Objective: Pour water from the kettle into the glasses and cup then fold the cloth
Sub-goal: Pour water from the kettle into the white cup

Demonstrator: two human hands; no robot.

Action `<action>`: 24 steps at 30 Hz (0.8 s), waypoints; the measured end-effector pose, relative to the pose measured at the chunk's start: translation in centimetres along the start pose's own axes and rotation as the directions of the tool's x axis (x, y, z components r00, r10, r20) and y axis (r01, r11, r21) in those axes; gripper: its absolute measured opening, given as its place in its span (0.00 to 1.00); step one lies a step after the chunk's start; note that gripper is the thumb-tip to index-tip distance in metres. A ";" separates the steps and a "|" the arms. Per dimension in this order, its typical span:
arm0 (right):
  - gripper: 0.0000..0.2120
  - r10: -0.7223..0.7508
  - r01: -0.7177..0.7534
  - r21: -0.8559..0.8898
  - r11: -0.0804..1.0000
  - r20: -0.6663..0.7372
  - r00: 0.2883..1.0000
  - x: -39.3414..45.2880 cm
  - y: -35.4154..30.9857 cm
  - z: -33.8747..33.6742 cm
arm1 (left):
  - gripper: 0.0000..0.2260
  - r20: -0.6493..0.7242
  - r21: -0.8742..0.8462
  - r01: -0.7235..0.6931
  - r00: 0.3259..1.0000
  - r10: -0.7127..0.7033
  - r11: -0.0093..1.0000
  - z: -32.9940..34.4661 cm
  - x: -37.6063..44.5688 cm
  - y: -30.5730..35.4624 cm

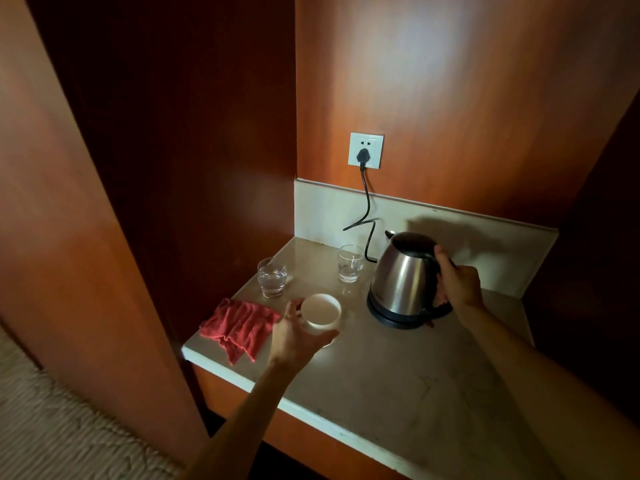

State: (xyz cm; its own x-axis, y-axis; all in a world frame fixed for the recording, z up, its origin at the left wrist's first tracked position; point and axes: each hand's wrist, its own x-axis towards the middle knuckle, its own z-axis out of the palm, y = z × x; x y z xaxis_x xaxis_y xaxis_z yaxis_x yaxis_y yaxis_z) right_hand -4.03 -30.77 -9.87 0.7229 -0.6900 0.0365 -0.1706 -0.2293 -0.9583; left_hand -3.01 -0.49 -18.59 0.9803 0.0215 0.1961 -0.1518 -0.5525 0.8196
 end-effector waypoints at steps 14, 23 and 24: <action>0.26 0.047 -0.040 0.072 0.997 -0.099 0.994 -1.0 -0.4 0.7 | 0.39 0.014 -0.022 -0.065 0.998 0.066 0.998 0.2 0.0 -0.8; 0.27 -0.023 0.043 0.170 0.984 -0.121 0.992 -1.3 -5.4 -1.3 | 0.39 0.075 0.047 -0.121 0.990 0.117 0.992 -0.7 1.0 -0.8; 0.28 -0.044 0.059 0.162 0.985 -0.094 0.995 -1.5 -6.3 -1.7 | 0.40 0.085 0.051 -0.129 0.989 0.124 0.990 -1.0 1.0 -0.7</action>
State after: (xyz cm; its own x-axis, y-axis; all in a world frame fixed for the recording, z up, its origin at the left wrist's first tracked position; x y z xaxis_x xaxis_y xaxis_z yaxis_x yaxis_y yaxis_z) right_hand -5.16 -29.47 -3.46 0.6636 -0.7407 0.1049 -0.0170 -0.1551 -0.9877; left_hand -2.01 0.76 -18.47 0.9610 -0.1184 0.2499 -0.2704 -0.5921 0.7591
